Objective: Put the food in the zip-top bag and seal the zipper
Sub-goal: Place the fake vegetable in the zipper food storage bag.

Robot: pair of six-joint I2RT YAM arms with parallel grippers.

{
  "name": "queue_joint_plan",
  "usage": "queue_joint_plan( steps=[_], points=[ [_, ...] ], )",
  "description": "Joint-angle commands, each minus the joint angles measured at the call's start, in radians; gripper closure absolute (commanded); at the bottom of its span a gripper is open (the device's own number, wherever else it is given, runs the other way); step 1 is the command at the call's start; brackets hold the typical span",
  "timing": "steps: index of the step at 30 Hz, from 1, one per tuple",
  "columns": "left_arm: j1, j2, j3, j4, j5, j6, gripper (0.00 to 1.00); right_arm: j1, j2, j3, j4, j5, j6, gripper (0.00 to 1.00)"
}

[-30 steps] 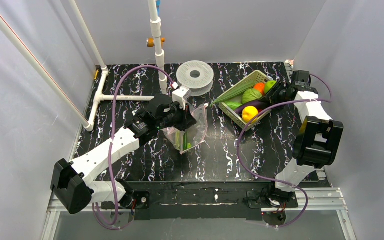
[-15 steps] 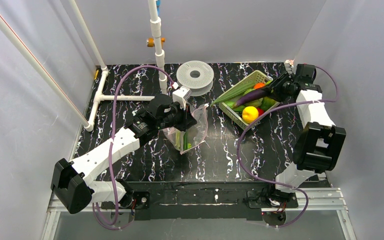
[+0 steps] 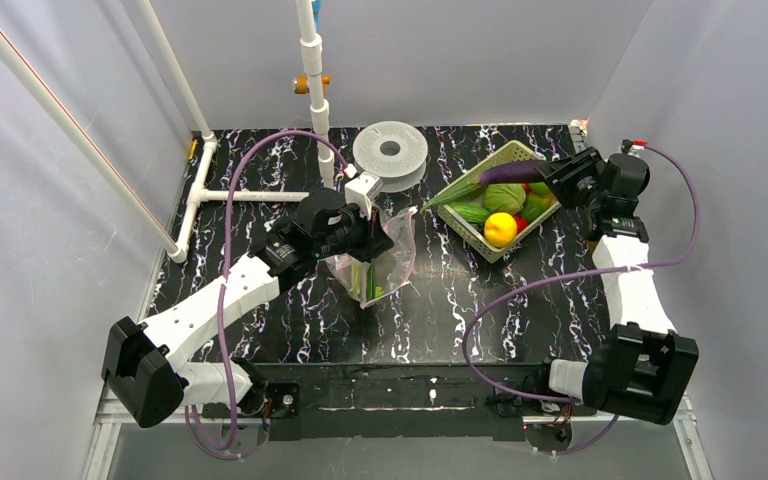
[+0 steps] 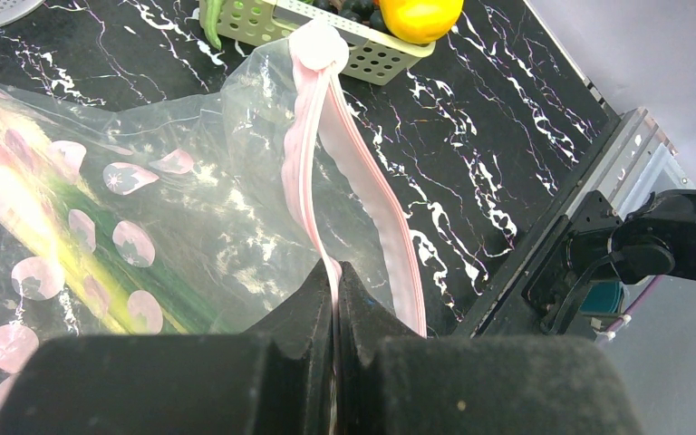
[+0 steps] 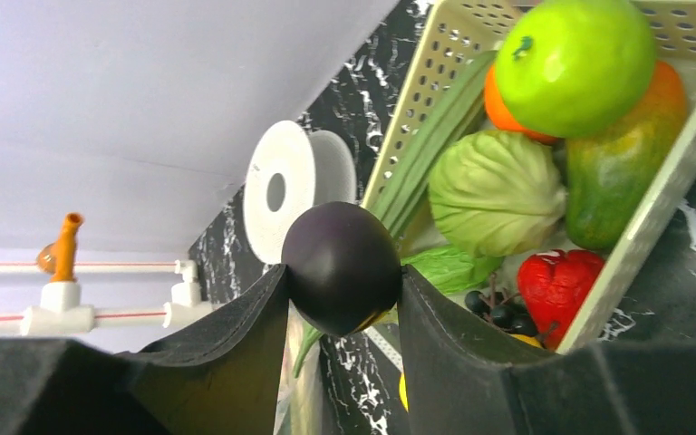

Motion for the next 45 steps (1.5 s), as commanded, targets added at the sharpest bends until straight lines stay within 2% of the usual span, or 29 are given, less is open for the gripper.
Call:
queue_joint_plan(
  steps=[1, 6, 11, 14, 17, 22, 32, 37, 39, 45],
  points=[
    [0.0, -0.022, 0.042, 0.003, 0.013, -0.005, 1.0, 0.041, -0.089, -0.044, 0.184, -0.072, 0.036, 0.99],
    [-0.001, -0.03, 0.039, 0.003, 0.007, -0.001, 1.0, 0.213, -0.237, -0.074, 0.142, -0.069, -0.053, 0.99],
    [0.0, -0.037, 0.037, 0.002, 0.001, -0.001, 1.0, 0.433, -0.415, -0.049, -0.081, 0.062, -0.233, 0.99],
    [0.0, -0.04, 0.036, 0.003, 0.007, -0.002, 1.0, 0.477, -0.499, -0.039, -0.216, 0.128, -0.288, 0.99],
    [0.0, -0.042, 0.037, 0.004, 0.005, -0.001, 1.0, 0.531, -0.549, -0.042, -0.271, 0.109, -0.335, 0.99],
    [0.0, -0.043, 0.037, 0.001, 0.009, 0.002, 1.0, 0.655, -0.608, -0.003, -0.343, 0.186, -0.431, 0.99],
    [0.0, -0.042, 0.039, -0.009, -0.017, 0.019, 1.0, 0.685, -0.584, 0.196, -0.519, 0.215, -0.579, 0.99],
    [0.0, -0.035, 0.042, -0.009, -0.006, 0.013, 1.0, 0.692, -0.522, 0.267, -0.614, 0.039, -0.618, 0.99],
    [-0.001, -0.031, 0.044, -0.009, 0.001, 0.01, 1.0, 0.721, -0.516, 0.253, -0.609, -0.004, -0.615, 0.99],
    [-0.001, -0.025, 0.046, -0.008, 0.025, -0.001, 1.0, 0.866, -0.527, 0.186, -0.512, 0.08, -0.61, 0.99]
  ],
)
